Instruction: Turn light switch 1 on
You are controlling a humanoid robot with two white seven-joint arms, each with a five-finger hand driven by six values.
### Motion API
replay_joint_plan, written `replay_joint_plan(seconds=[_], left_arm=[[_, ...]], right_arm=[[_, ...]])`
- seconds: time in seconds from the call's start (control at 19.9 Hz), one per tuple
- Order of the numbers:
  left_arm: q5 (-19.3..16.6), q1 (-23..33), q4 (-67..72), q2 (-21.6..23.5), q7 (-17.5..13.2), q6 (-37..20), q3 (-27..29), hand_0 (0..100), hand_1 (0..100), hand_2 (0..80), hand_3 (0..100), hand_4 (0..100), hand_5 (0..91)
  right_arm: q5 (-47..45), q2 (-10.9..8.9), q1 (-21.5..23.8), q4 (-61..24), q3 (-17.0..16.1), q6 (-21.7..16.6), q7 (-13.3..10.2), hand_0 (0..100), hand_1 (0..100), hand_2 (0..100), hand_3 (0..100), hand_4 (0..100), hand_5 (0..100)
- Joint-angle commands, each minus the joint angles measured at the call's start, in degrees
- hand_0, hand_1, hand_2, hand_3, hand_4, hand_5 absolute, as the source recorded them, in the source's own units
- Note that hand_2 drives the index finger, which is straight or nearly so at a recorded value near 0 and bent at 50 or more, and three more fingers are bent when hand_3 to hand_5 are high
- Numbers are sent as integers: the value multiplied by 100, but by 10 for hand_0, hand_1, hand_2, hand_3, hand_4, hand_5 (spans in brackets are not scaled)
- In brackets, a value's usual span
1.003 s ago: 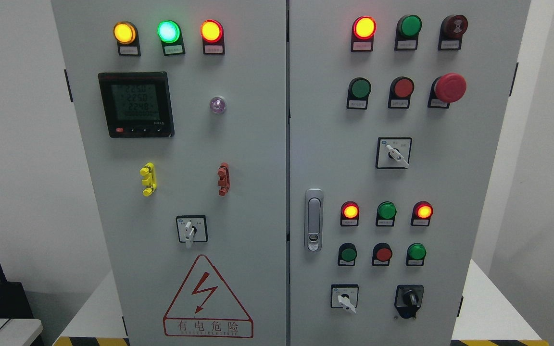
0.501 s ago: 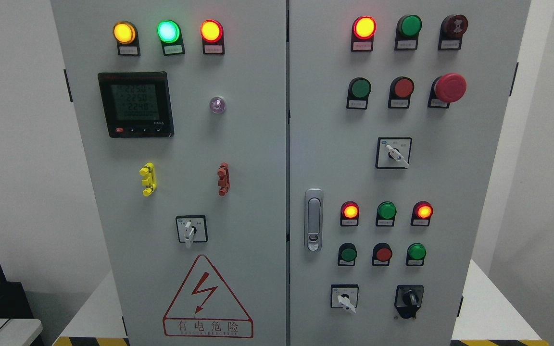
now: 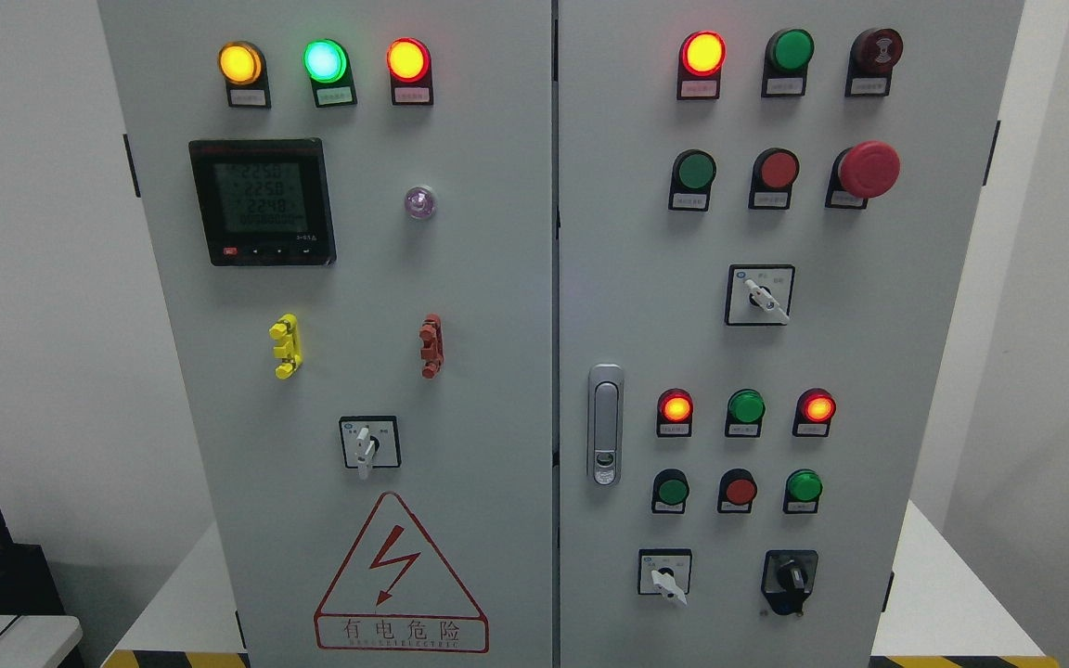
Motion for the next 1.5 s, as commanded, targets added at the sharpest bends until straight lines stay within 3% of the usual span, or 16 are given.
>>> replay_joint_plan(seconds=[0.0, 0.35, 0.65, 1.05, 1.25, 1.45], left_arm=[[-13, -415, -351, 30, 219, 43, -1123, 316, 237, 455, 583, 656, 512], [-13, -635, -360, -23, 835, 746, -1738, 300, 291, 483, 622, 699, 591], [-31, -732, -351, -23, 1098, 931, -2107, 262, 352, 522, 667, 730, 625], [-541, -1285, -360, -181, 1766, 1766, -2810, 247, 368, 552, 689, 750, 646], [-760, -1461, -351, -410, 1793, 2047, -2942, 241, 386, 566, 702, 759, 654], [-1261, -1470, -351, -506, 1854, 2126, -3057, 230, 409, 573, 710, 764, 661]], right_arm=[[-141, -4, 0, 0, 97, 0, -4, 120, 389, 0, 0, 0, 0], [-141, -4, 0, 0, 97, 0, -4, 120, 389, 0, 0, 0, 0], [-141, 5, 0, 0, 97, 0, -4, 120, 389, 0, 0, 0, 0], [-141, -4, 0, 0, 97, 0, -4, 120, 389, 0, 0, 0, 0], [-141, 5, 0, 0, 97, 0, -4, 120, 389, 0, 0, 0, 0], [-141, 5, 0, 0, 97, 0, -4, 120, 389, 0, 0, 0, 0]])
